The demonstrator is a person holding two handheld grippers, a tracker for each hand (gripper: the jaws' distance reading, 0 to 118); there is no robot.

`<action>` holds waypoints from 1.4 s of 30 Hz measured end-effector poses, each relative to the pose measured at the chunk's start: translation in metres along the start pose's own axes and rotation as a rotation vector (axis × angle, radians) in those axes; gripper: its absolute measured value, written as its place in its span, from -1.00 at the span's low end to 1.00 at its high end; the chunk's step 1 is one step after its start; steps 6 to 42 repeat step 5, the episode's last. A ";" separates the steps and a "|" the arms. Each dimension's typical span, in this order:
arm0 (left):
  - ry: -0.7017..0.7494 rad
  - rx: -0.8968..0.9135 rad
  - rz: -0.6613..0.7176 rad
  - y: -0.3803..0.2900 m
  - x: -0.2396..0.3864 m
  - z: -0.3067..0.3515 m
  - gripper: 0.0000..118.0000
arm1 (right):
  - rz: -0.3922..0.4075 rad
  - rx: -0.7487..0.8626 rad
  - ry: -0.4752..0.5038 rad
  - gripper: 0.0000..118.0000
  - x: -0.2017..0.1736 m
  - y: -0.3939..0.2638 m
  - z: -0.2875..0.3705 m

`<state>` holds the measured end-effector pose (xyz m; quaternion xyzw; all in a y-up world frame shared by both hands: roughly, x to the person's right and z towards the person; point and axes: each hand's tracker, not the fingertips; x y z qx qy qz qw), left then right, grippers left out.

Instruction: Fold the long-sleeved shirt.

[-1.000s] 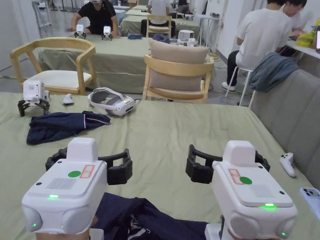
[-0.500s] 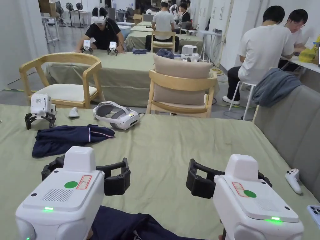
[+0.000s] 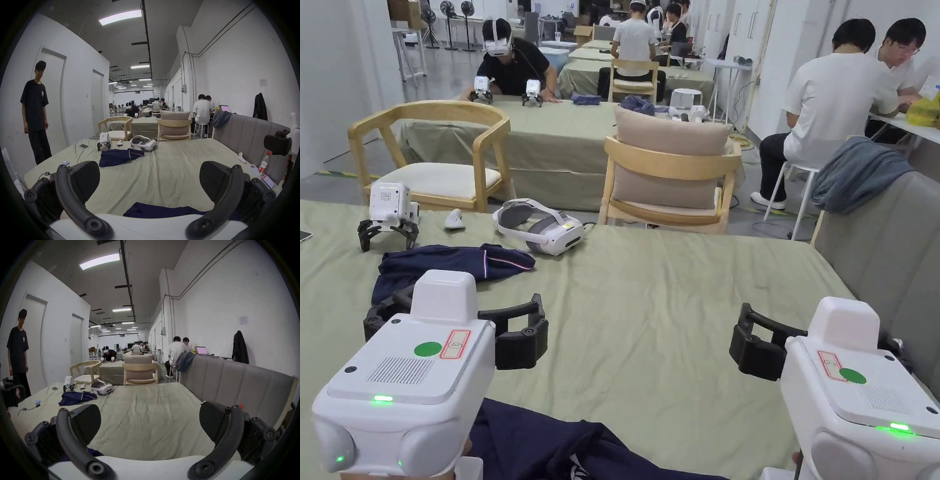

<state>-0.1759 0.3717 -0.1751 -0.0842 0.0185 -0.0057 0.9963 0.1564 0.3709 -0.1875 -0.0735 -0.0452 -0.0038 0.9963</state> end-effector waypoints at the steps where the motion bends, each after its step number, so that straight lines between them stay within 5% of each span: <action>1: 0.005 0.002 -0.001 0.001 -0.001 0.000 0.88 | 0.004 0.003 -0.004 1.00 0.000 0.000 0.000; 42: 0.016 0.005 0.006 0.002 -0.004 0.001 0.88 | 0.006 0.006 0.005 1.00 0.003 0.002 0.002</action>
